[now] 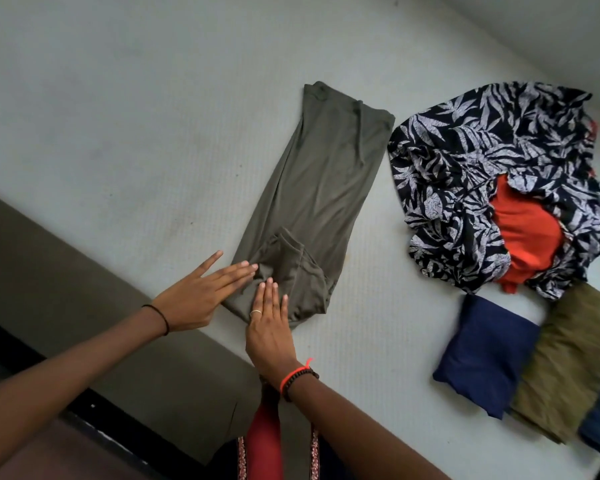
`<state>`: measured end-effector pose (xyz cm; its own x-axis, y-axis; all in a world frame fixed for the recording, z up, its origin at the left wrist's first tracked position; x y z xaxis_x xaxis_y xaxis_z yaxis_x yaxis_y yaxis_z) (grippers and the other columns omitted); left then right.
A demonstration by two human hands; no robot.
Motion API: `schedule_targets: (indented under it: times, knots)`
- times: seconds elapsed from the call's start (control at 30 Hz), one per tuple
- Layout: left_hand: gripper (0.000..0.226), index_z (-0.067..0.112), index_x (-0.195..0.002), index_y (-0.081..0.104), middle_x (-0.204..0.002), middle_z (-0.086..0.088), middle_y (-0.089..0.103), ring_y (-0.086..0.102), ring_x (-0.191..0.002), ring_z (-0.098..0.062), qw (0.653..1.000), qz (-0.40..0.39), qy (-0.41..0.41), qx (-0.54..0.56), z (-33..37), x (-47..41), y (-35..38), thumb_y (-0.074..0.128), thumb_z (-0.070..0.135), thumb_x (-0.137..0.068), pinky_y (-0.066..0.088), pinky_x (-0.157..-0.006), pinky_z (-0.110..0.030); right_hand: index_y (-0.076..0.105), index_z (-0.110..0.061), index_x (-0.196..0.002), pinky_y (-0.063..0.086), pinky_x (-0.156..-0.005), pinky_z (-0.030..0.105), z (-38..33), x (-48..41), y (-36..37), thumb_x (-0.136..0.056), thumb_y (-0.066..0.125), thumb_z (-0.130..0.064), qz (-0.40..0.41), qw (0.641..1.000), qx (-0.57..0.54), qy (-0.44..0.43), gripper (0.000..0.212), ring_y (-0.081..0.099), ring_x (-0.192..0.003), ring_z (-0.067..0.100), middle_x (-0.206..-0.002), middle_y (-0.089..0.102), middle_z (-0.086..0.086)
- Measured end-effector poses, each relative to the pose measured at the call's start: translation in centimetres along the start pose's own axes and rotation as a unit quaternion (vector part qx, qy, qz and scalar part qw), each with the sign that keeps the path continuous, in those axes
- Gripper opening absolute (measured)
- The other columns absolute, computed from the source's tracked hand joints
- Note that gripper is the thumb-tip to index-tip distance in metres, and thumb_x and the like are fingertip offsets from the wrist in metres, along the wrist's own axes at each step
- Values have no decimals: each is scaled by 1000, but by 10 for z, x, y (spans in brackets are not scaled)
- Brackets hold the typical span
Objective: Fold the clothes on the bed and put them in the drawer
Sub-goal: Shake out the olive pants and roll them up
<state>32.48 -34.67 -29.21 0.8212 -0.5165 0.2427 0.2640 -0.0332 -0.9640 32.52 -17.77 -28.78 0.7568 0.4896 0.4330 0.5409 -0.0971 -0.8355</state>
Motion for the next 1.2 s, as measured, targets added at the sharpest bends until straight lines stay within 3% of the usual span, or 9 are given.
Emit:
schedule_targets:
  times: [0.13, 0.27, 0.43, 0.53, 0.63, 0.77, 0.87, 0.93, 1.2]
  knots:
    - [90, 16, -149, 17, -157, 2, 14, 10, -145, -11, 995, 2, 35, 90, 4, -20, -23, 34, -4, -63, 8, -118, -35, 3, 11, -145, 41, -102, 46, 3, 19, 9, -74, 31, -11, -56, 998, -26, -13, 79, 49, -127, 33, -134, 52, 23]
    - [84, 26, -149, 15, -156, 8, 17, 6, -144, -5, 982, -76, 76, 155, 10, -52, -17, 34, -3, -72, -6, -118, -29, 49, 8, -129, 49, -94, 48, -8, 36, 14, -74, 32, -11, -104, 993, -46, 18, 61, 52, -124, 34, -133, 53, 24]
    - [66, 35, -136, 46, -143, 16, 43, 38, -131, 0, 934, -192, -21, 300, 9, -66, -20, 38, -1, -81, 11, -116, -21, 2, 7, -148, 6, -118, 49, -10, 46, -26, -96, 32, -10, -265, 954, -137, -31, 62, -1, -146, 32, -157, 0, 23]
    - [44, 28, -125, 59, -132, 10, 56, 49, -119, -2, 835, -216, -107, 494, 3, -67, -20, 31, 13, -94, 28, -110, -21, 42, 8, -125, 41, -92, 35, 8, 20, -75, -97, 36, -10, -288, 921, -260, 21, 34, 51, -110, 34, -120, 51, 26]
    - [51, 22, -121, 59, -121, 8, 60, 54, -114, -3, 721, -197, -196, 634, -9, -62, -26, 34, 48, -85, 36, -105, -22, 50, -7, -75, 42, -42, 23, 40, -18, -119, -91, 42, -8, -352, 865, -352, 72, 17, 51, -54, 19, -70, 52, 10]
    - [36, 15, -78, 42, -75, -2, 41, 39, -72, -11, 653, -94, -357, 661, -22, -66, -23, 35, 49, -88, 34, -75, -22, 63, 3, -90, 55, -71, 29, 88, -71, -141, -77, 44, -5, -408, 753, -490, 162, 24, 66, -77, 25, -86, 68, 20]
    - [83, 10, -118, 55, -115, -11, 58, 54, -108, -18, 620, -110, -360, 689, -29, -70, -21, 35, 76, -73, 36, -102, -30, 62, 1, -97, 55, -80, 28, 114, -113, -143, -86, 37, -2, -412, 758, -470, 185, 28, 69, -82, 19, -88, 73, 11]
    - [109, 14, -145, 33, -145, -8, 40, 37, -135, -24, 620, -128, -351, 690, -29, -74, -23, 30, 90, -67, 23, -116, -41, 61, -1, -98, 56, -78, 27, 124, -133, -141, -87, 36, -1, -407, 775, -446, 186, 27, 69, -80, 17, -89, 73, 9]
    - [27, 26, -103, 62, -109, 4, 61, 57, -98, -9, 654, -28, -388, 649, -26, -77, -8, 48, 46, -93, 44, -94, -25, 67, -18, -107, 49, -82, 22, 132, -173, -131, -96, 39, 0, -299, 865, -389, 105, 35, 59, -89, 9, -99, 68, -1]
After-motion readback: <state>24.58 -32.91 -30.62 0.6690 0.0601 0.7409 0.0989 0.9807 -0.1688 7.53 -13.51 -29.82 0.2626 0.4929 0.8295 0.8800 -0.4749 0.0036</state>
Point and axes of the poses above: each hand's wrist, its own x-axis away from the middle knuckle, its own y-axis out of the palm, z = x × y, the point moved 2 cm from there along -x, towards the middle knuckle
